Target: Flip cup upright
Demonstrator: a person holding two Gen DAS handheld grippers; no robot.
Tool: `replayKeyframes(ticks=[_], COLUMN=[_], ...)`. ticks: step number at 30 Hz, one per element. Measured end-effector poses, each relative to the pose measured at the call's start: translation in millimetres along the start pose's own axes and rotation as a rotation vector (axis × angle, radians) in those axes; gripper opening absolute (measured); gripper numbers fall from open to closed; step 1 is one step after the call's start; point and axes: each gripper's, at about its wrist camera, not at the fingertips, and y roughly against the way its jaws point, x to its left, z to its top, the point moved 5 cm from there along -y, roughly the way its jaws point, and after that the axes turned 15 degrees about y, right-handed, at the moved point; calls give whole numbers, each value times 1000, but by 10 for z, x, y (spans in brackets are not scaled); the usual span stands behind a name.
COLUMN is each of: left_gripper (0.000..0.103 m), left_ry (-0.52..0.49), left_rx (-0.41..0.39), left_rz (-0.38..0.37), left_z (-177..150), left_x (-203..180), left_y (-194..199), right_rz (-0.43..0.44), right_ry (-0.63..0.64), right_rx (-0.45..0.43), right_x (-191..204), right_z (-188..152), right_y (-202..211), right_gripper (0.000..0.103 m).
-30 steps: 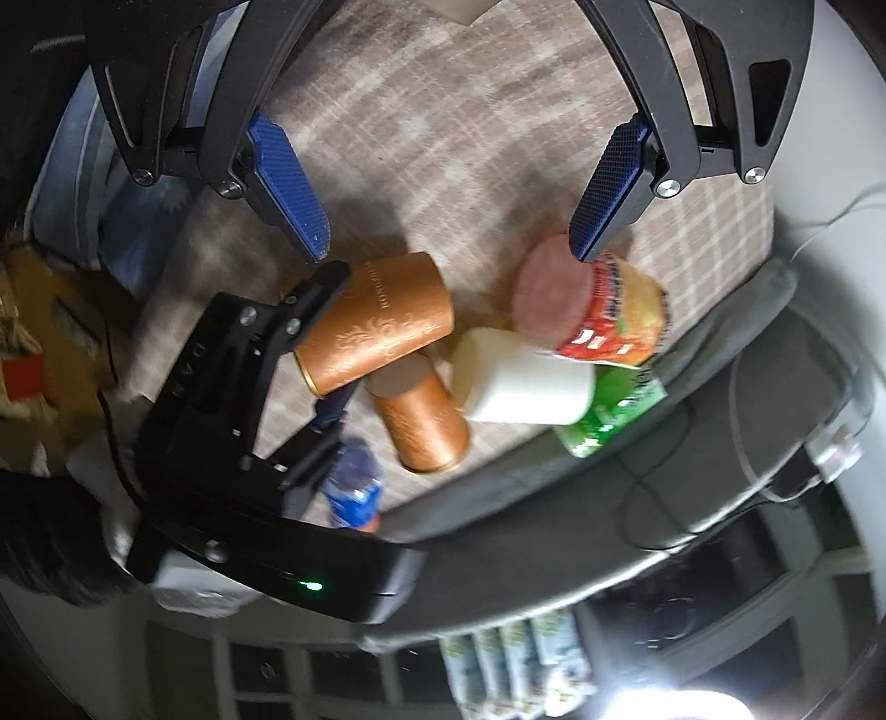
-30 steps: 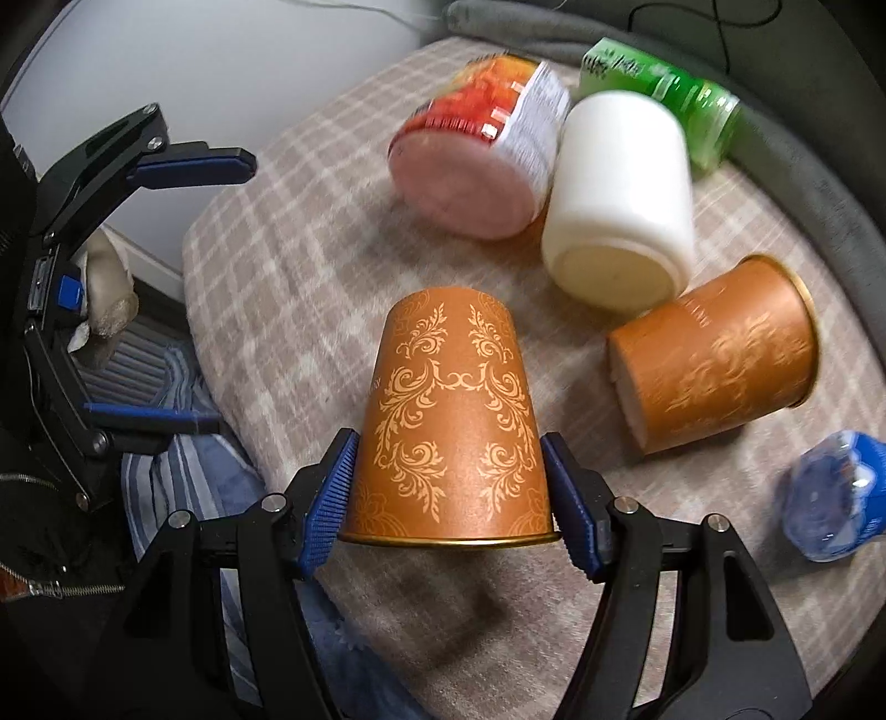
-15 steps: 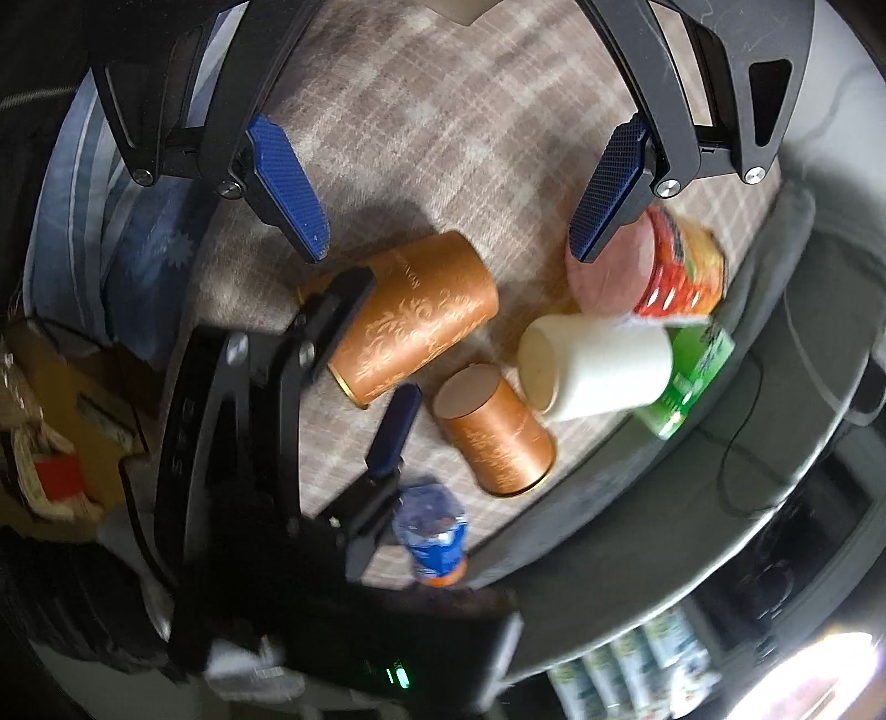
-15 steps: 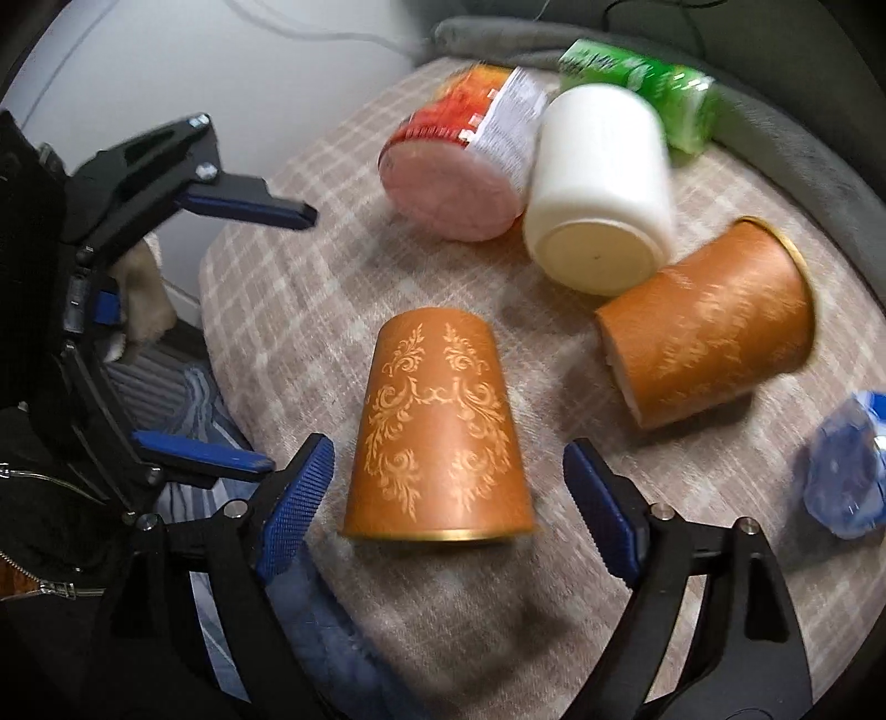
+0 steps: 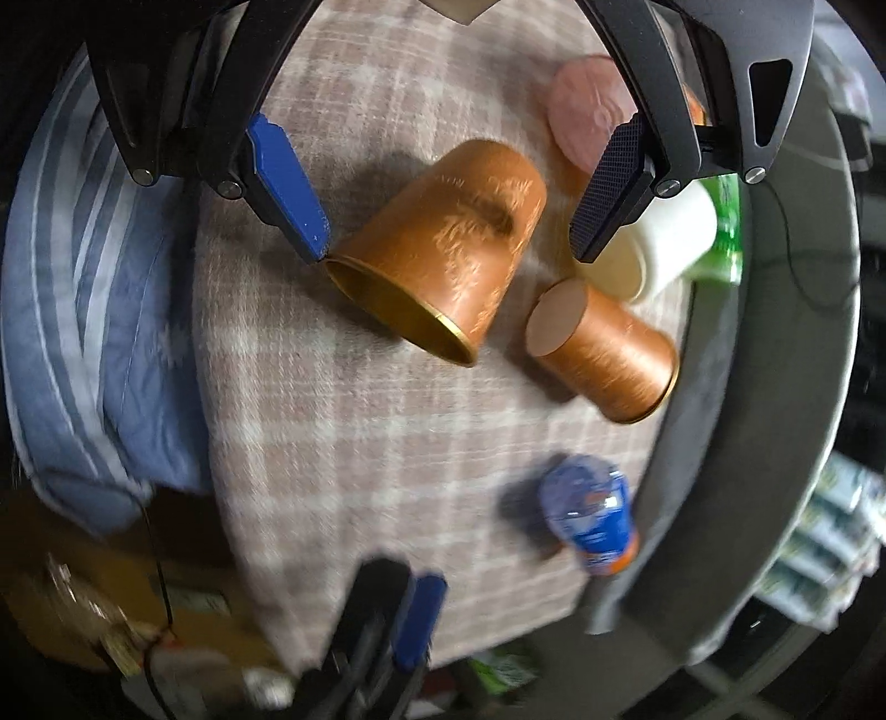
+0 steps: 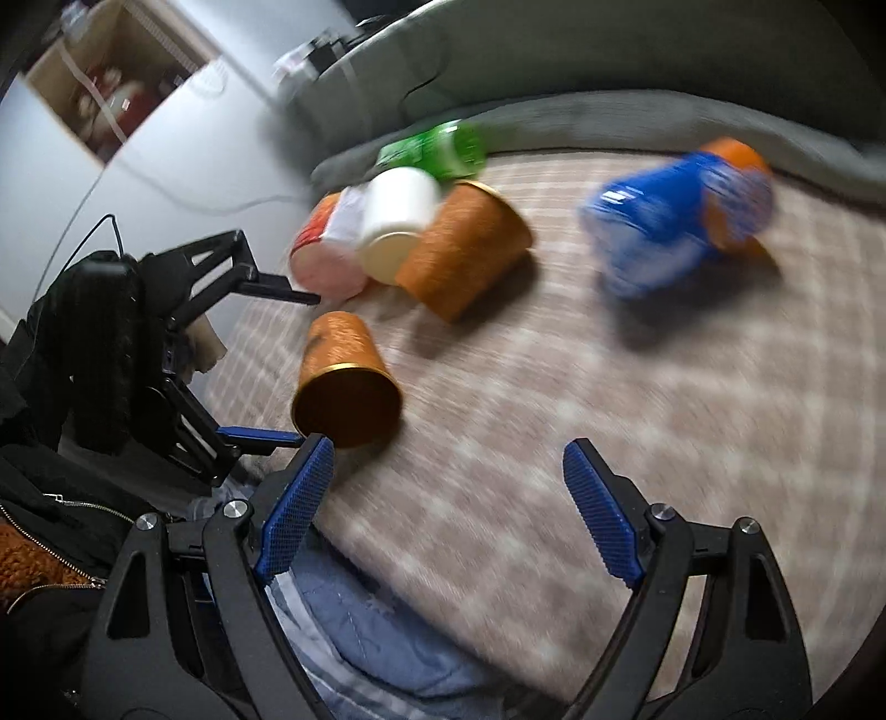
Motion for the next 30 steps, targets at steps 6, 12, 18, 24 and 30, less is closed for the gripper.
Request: replayKeyframes(ticks=[6,12,18,24,30], left_gripper=[89,89,75,74,74], left_ry=[-120,-158,-168,-125,32], left_rx=[37,49,52,28,-7], left_rz=[7,14,6,-5,-52], left_z=[30,26,24,101,168], left_x=[-128,-187,-202,-132,83], left_y=[-165,-278,-321,-344,-316], right_rz=[-19,-31,-30,-35,-41], right_ry=[-93,-121,-126,-132,-135], right_rx=[-55,-70,-60,-53,-53], right_x=[-145,-201,-198,-186,-184], right_z=[-269,-366,-376,-366,-380], right_y=[154,238,170,138,106], right_gripper=[87,87,87,87,87])
